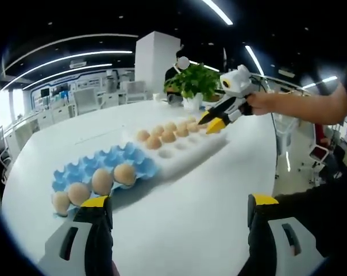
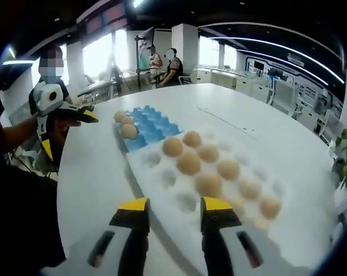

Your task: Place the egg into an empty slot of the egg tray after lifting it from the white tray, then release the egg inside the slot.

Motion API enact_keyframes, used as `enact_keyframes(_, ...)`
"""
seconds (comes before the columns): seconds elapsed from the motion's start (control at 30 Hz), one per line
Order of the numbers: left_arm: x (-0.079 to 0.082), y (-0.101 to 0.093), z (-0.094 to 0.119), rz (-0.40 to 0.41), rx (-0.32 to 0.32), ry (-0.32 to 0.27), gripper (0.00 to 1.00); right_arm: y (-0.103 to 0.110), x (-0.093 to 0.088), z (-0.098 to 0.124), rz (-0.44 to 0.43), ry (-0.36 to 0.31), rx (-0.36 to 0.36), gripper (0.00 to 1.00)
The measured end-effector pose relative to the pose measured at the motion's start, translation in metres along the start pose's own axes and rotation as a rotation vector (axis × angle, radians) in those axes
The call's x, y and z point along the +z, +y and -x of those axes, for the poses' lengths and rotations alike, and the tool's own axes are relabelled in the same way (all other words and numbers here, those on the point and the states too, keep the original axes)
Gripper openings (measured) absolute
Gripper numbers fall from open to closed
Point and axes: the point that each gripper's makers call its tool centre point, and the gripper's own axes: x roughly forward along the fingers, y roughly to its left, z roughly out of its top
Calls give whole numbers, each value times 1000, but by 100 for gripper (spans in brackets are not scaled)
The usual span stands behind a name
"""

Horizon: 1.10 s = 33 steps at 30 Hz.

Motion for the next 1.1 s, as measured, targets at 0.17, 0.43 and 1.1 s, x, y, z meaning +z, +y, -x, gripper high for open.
enact_keyframes(0.17, -2, -2, 0, -6, -6, 10, 100, -7, -3, 7, 3, -1, -16, 34)
enact_keyframes(0.43, -2, -4, 2, 2, -8, -2, 100, -24, -16, 17, 20, 13, -47, 29)
enact_keyframes(1.1, -6, -1, 7, 21, 13, -7, 100, -63, -57, 36, -36, 73, -164, 28)
